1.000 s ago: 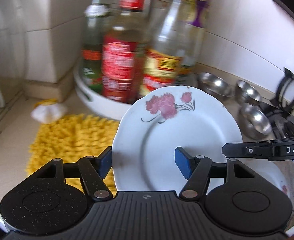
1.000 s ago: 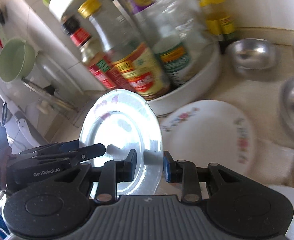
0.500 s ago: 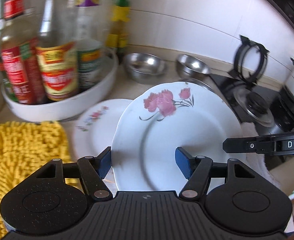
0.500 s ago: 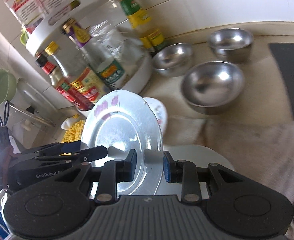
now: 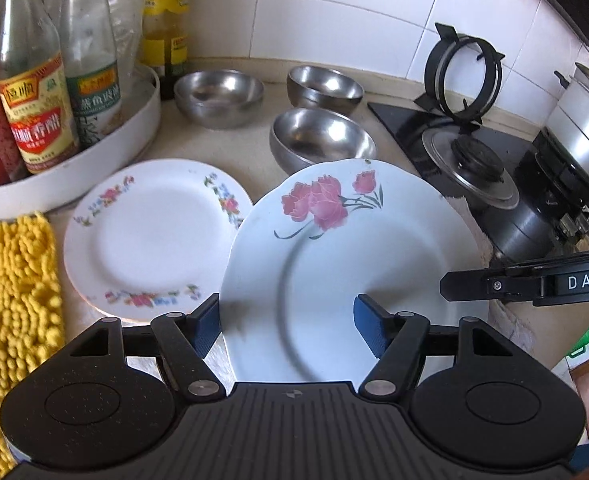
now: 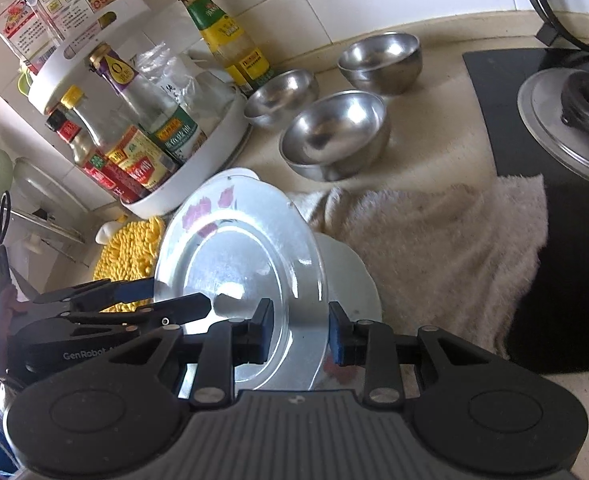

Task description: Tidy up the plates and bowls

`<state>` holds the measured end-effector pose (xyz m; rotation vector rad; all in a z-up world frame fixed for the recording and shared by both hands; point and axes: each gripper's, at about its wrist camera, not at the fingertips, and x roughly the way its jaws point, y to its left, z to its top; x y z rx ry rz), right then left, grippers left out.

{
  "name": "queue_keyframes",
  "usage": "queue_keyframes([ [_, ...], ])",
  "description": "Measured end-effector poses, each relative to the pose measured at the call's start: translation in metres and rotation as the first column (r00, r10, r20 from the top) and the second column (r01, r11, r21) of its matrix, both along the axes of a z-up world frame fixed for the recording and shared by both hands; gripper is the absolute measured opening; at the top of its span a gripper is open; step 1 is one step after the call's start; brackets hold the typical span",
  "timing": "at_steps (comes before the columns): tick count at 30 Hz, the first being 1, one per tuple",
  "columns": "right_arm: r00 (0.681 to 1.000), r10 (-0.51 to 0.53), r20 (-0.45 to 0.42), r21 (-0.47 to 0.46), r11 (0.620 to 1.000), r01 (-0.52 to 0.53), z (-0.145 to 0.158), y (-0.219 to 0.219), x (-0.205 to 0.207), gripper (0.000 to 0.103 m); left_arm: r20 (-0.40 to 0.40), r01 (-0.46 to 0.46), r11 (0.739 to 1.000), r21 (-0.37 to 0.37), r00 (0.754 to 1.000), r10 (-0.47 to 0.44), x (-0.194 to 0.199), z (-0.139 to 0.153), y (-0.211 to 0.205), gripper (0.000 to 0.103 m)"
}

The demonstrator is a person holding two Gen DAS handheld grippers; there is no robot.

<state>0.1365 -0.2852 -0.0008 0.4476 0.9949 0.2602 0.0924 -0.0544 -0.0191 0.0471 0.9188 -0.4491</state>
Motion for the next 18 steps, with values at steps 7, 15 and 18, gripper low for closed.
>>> queue_keyframes([
  [7,0.999,0.031,-0.030,-0.001,1.000,-0.031,-0.009,-0.002,-0.008,0.054,-0.011,-0.022,1.000,0.016,1.000,0.022,-0.012,-0.004,-0.004,0.076],
  [15,0.996,0.068,-0.060,0.006,0.998,-0.068,-0.019,0.002,-0.005,0.055,-0.029,-0.058,0.998,0.034,0.998,0.059,-0.014,-0.012,-0.004,0.078],
  [18,0.995,0.071,-0.064,-0.001,0.997,-0.072,-0.022,0.002,-0.001,0.055,-0.038,-0.065,0.997,0.041,0.997,0.066,-0.011,-0.017,-0.006,0.078],
])
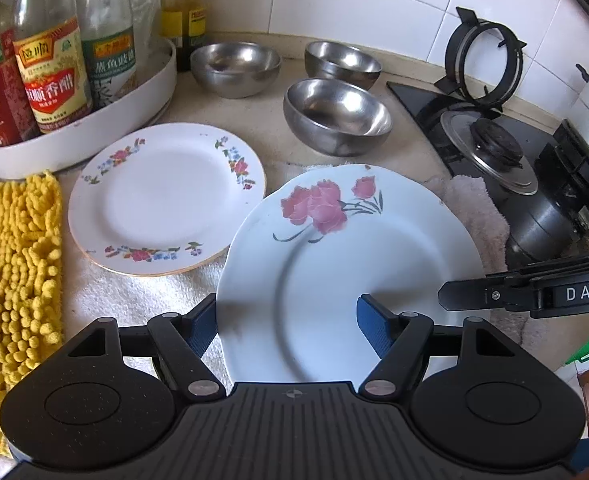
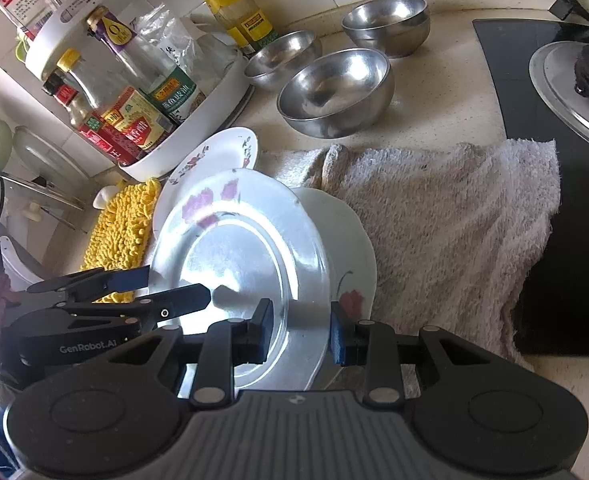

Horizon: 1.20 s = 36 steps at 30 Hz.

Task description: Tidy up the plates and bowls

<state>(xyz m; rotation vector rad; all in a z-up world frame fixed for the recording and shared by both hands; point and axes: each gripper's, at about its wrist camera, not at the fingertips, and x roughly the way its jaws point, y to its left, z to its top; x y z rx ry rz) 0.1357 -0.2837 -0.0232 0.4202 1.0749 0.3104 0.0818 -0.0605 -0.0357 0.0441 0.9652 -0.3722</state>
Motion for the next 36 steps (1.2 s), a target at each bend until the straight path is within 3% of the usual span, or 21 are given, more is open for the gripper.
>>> queue_keyframes([
  [10,0.999,-0.020,0.030,-0.043,0.999,0.021,0.001,-0.001,0.009,0.056,-0.021,-0.006,1.000,-0.021,1.000,0.006,0.012,-0.008,-0.004,0.079],
  [19,0.998,0.023,0.066,-0.149,0.989,-0.013,0.005,0.016,0.010,0.059,-0.039,-0.001,0.999,-0.035,0.999,0.000,0.013,-0.011,0.000,0.079],
  [36,0.995,0.062,0.076,-0.211,0.976,-0.044,0.007,0.027,0.012,0.065,-0.043,-0.007,1.000,-0.027,0.999,0.006,0.010,-0.012,0.000,0.079],
])
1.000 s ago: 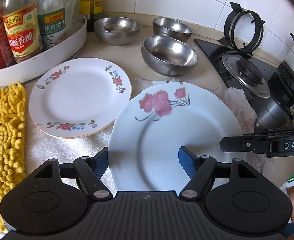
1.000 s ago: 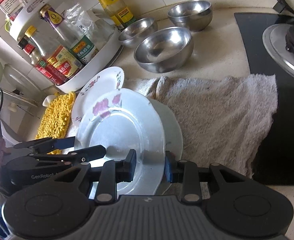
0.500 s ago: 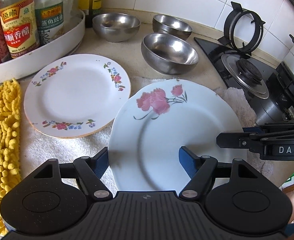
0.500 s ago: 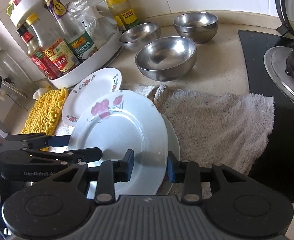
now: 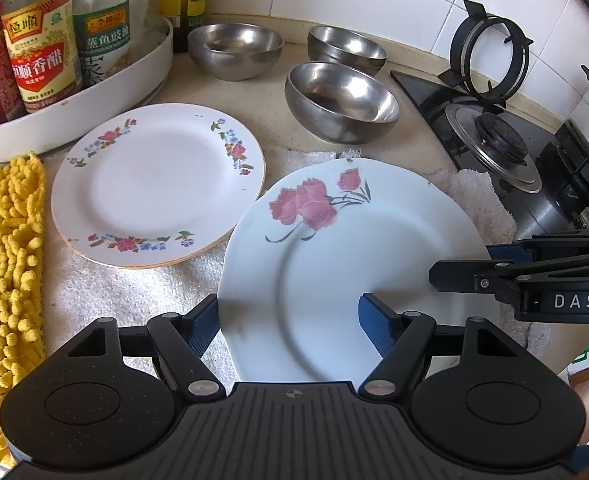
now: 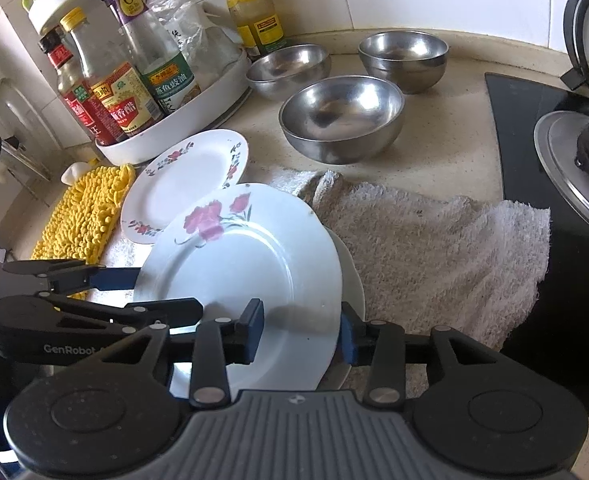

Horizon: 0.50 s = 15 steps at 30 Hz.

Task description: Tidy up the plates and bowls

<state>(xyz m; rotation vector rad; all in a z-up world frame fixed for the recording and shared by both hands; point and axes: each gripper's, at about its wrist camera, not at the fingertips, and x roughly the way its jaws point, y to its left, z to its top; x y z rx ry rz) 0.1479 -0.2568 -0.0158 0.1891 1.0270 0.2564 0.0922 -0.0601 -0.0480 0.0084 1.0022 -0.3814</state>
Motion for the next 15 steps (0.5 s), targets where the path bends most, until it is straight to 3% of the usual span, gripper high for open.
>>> queue_keyframes([
  [9,1.000,0.000,0.009,-0.026,1.000,0.000,0.0014,0.0008,0.0025,0.065,-0.005,0.001,1.000,0.002,1.000,-0.001,-0.0003,-0.0021,-0.0021,0.078],
  [15,1.000,0.024,0.020,-0.052,0.998,-0.022,0.0008,0.0079,0.0029,0.072,0.005,-0.004,1.000,0.009,1.000,0.004,-0.0002,-0.0010,-0.0021,0.078],
])
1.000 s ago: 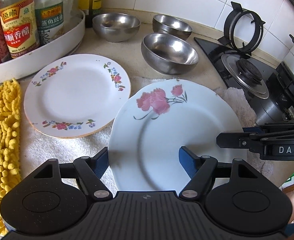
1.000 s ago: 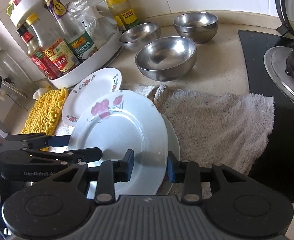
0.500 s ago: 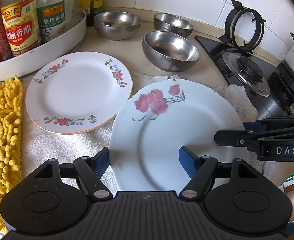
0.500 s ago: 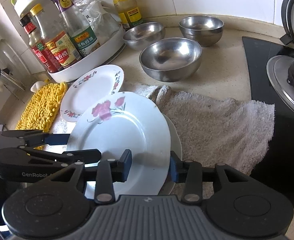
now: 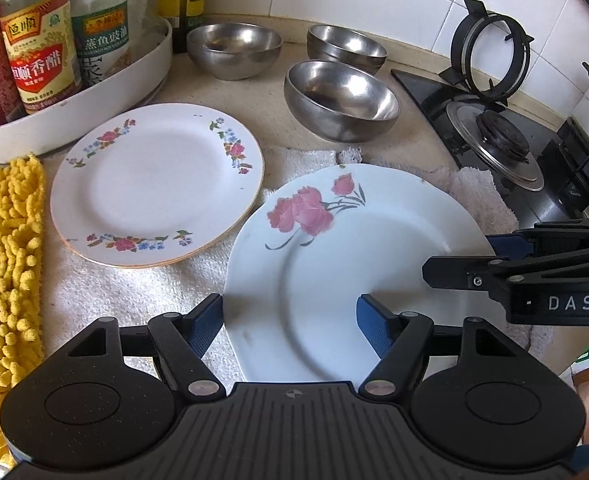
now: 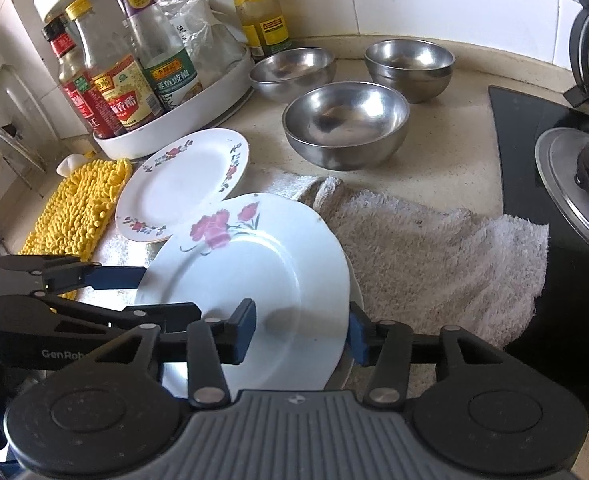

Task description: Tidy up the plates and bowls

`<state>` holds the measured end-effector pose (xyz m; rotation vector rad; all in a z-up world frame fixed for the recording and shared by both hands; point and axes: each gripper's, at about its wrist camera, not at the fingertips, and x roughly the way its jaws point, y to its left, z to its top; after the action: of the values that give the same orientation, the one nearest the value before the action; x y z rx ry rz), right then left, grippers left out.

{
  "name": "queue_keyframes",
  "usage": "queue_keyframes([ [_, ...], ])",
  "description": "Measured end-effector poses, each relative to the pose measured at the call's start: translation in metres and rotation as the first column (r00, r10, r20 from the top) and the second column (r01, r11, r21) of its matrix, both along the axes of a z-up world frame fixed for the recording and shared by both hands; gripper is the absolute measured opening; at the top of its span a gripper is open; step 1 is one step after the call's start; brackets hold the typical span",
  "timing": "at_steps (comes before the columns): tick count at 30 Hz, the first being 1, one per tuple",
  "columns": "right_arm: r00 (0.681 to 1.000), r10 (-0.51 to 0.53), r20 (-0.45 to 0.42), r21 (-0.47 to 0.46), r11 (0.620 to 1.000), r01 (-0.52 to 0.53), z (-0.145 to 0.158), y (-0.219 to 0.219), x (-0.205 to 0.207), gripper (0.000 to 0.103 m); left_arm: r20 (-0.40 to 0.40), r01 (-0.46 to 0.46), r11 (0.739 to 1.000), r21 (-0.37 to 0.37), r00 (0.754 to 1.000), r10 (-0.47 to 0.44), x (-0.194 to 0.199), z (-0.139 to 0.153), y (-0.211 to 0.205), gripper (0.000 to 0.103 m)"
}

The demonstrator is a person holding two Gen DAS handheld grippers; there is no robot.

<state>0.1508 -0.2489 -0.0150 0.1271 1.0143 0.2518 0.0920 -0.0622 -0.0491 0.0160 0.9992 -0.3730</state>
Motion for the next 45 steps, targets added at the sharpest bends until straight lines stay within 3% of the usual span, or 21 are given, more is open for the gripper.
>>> queue_keyframes([
  [21,0.999,0.035,-0.002,-0.052,0.998,-0.035,0.001,0.007,0.006,0.075,0.037,-0.014,1.000,-0.005,0.999,0.014,-0.002,0.004,0.002,0.077],
  [24,1.000,0.029,0.003,-0.077,0.997,-0.029,0.002,0.006,0.007,0.075,0.060,-0.021,1.000,0.011,0.998,0.021,-0.002,0.008,0.003,0.083],
  [29,0.999,0.024,0.043,-0.101,0.995,-0.019,0.010,0.001,0.008,0.075,0.062,-0.045,0.999,0.018,0.997,0.044,0.000,0.008,0.007,0.084],
  [36,0.998,0.028,0.055,-0.119,0.993,-0.021,0.011,-0.007,0.010,0.075,0.099,-0.128,0.991,0.042,0.987,0.124,0.006,0.017,0.028,0.087],
  [45,0.986,0.134,0.103,-0.139,0.983,-0.119,0.022,0.015,0.038,0.075,0.116,-0.293,0.951,0.096,0.953,0.281,0.020,0.021,0.069,0.088],
])
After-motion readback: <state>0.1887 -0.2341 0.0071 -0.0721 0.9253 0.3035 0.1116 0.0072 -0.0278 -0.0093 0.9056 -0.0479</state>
